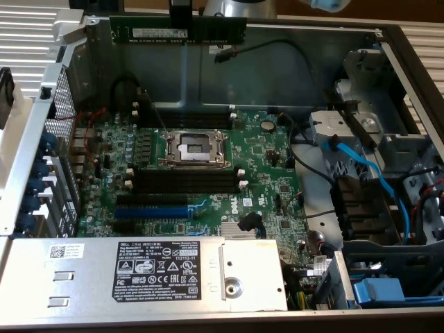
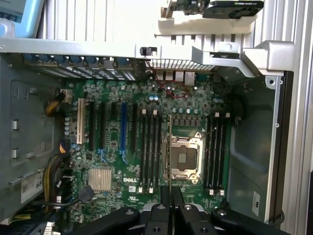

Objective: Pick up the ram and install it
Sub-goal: 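Insert the ram into the slot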

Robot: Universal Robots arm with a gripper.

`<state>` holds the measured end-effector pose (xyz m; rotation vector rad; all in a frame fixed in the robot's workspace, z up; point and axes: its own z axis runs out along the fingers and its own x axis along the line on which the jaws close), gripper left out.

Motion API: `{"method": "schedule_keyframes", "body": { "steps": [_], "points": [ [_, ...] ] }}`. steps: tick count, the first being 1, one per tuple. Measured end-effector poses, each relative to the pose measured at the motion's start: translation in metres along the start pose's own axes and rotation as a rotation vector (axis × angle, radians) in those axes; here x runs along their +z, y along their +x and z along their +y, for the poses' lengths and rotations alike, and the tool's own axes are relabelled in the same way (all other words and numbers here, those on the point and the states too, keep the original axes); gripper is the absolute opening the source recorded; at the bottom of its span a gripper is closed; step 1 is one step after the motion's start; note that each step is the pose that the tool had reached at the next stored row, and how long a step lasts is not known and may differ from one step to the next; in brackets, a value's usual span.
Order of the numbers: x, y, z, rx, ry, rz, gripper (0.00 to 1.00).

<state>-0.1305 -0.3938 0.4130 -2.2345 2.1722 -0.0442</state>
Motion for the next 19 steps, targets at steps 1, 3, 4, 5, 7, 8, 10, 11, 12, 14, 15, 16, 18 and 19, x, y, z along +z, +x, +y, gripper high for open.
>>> {"method": "schedule_keyframes", "body": {
  "steps": [1,3,4,5,7,8,10,11,12,14,15,16,18,19],
  "points": [
    [0.0000,0.000,-0.0002,0.000,-0.0008,-0.0002,0.12],
    [0.0001,0.000,-0.0008,0.001,-0.0014,-0.0025,0.12],
    [0.0002,0.000,-0.0016,0.002,-0.0014,-0.0035,0.12],
    [0.0003,0.000,-0.0028,0.002,-0.0014,-0.0042,0.12],
    [0.0010,0.001,-0.0043,0.003,-0.0013,-0.0066,0.12],
    [0.0012,0.001,-0.0043,0.003,-0.0026,-0.0069,0.12],
    [0.0015,0.002,-0.0044,0.006,-0.0083,-0.0068,0.12],
    [0.0017,0.002,-0.0044,0.009,-0.0110,-0.0068,0.12],
    [0.0019,0.003,-0.0044,0.010,-0.0143,-0.0070,0.12],
    [0.0025,0.003,-0.0049,0.011,-0.0196,-0.0070,0.12],
    [0.0030,0.003,-0.0055,0.011,-0.0204,-0.0070,0.12],
    [0.0036,0.003,-0.0063,0.012,-0.0208,-0.0069,0.12],
    [0.0050,0.003,-0.0089,0.014,-0.0211,-0.0069,0.12],
    [0.0058,0.003,-0.0106,0.015,-0.0212,-0.0070,0.12]
  ]
}}
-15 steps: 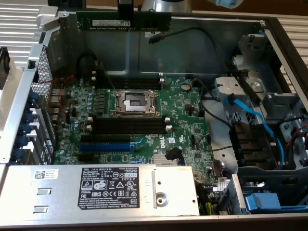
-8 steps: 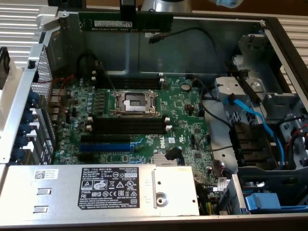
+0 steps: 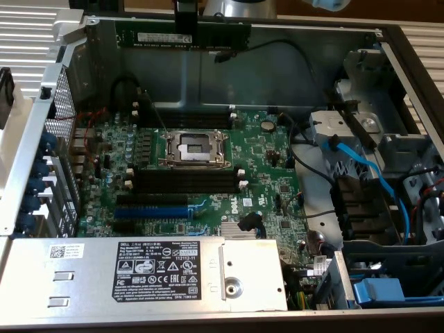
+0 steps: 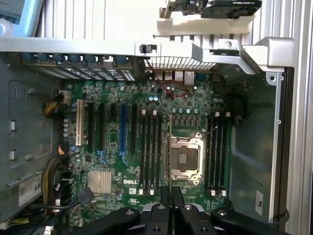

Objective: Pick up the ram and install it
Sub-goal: 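Insert the ram into the slot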

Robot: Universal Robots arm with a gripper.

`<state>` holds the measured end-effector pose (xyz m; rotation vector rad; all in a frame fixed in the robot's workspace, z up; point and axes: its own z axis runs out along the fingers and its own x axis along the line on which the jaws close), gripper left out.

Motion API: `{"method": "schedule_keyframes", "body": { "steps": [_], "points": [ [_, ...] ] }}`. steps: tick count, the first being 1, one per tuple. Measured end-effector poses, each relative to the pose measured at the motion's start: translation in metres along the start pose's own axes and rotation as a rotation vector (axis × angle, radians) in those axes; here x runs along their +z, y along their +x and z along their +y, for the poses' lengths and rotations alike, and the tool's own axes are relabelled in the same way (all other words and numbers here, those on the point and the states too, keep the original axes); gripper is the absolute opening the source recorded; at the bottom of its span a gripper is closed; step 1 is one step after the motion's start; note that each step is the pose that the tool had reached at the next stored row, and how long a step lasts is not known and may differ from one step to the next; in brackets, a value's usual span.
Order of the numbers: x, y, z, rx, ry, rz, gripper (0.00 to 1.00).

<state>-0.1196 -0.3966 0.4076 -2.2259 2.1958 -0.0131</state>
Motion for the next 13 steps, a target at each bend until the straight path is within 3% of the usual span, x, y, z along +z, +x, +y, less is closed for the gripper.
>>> {"method": "schedule_keyframes", "body": {
  "steps": [4,10,13],
  "points": [
    [0.0032,-0.001,-0.0085,0.004,-0.0002,0.0002,0.12],
    [0.0131,-0.002,-0.0101,0.039,0.0000,0.0011,0.12],
    [0.0138,-0.002,-0.0101,0.040,0.0001,0.0072,0.12]
  ]
}}
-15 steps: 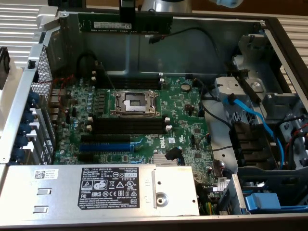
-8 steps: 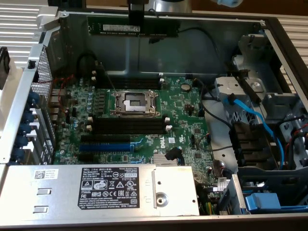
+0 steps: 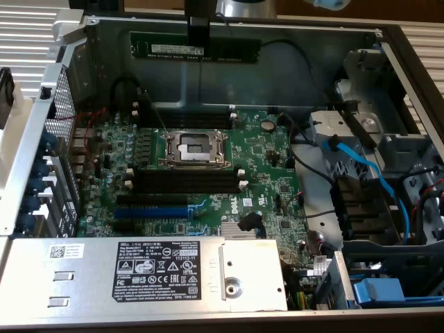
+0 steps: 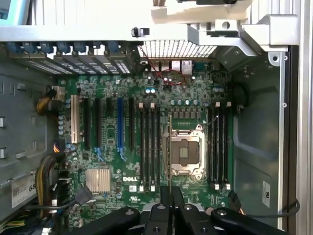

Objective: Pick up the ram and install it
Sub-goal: 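Insert the ram into the slot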

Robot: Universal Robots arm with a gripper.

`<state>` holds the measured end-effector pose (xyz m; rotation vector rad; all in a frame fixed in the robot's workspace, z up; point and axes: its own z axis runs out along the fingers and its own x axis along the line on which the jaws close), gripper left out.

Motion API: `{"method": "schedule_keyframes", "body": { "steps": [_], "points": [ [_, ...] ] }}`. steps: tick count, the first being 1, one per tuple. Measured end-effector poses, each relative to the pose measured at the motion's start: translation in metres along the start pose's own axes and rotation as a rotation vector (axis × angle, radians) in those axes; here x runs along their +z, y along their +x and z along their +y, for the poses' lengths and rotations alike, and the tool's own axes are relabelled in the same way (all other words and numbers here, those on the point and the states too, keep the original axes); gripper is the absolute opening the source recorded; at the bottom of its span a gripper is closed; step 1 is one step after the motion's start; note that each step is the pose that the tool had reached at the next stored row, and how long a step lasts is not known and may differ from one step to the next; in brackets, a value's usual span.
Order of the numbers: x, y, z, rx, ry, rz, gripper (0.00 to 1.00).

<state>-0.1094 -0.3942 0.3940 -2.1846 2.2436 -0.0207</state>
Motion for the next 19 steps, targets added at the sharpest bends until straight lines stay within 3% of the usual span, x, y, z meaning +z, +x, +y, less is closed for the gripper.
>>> {"method": "schedule_keyframes", "body": {
  "steps": [3,12,19],
  "points": [
    [0.0032,-0.003,0.0001,0.000,0.0002,0.0061,0.12],
    [0.0194,-0.004,0.0038,0.008,0.0006,0.0063,0.12],
    [0.0288,0.006,0.0043,0.011,0.0009,0.0058,0.12]
  ]
}}
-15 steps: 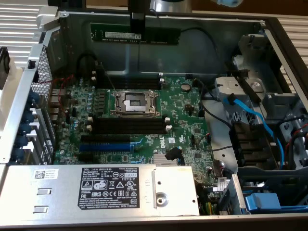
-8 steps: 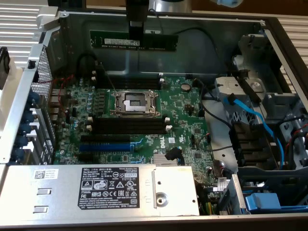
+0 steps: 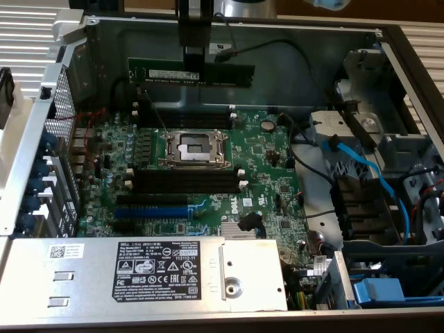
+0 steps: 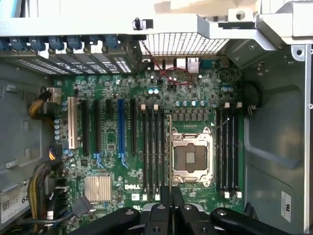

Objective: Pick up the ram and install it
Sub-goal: 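Insert the ram into the slot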

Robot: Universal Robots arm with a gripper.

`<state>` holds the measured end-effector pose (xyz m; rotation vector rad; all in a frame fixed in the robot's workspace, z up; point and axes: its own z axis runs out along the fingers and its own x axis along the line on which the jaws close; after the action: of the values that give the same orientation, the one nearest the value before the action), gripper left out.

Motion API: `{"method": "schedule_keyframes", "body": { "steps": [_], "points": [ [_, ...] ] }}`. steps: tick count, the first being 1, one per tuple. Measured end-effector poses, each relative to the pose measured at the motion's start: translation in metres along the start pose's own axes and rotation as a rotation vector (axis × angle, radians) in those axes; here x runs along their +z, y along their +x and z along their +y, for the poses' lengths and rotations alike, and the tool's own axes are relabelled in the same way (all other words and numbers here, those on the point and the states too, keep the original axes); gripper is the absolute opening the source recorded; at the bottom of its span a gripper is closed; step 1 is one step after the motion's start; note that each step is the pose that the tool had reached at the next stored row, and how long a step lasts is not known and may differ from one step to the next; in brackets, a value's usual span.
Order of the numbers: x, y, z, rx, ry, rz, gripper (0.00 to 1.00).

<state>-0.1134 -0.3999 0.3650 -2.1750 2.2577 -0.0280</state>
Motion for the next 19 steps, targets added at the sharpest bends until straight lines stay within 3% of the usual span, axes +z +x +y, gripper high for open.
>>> {"method": "schedule_keyframes", "body": {
  "steps": [4,9,19],
  "points": [
    [0.0070,0.001,0.0006,0.004,-0.0003,0.0002,0.12],
    [0.0124,0.001,0.0077,0.007,0.0005,0.0000,0.12],
    [0.0239,0.002,0.0078,-0.007,0.0005,-0.0002,0.12]
  ]
}}
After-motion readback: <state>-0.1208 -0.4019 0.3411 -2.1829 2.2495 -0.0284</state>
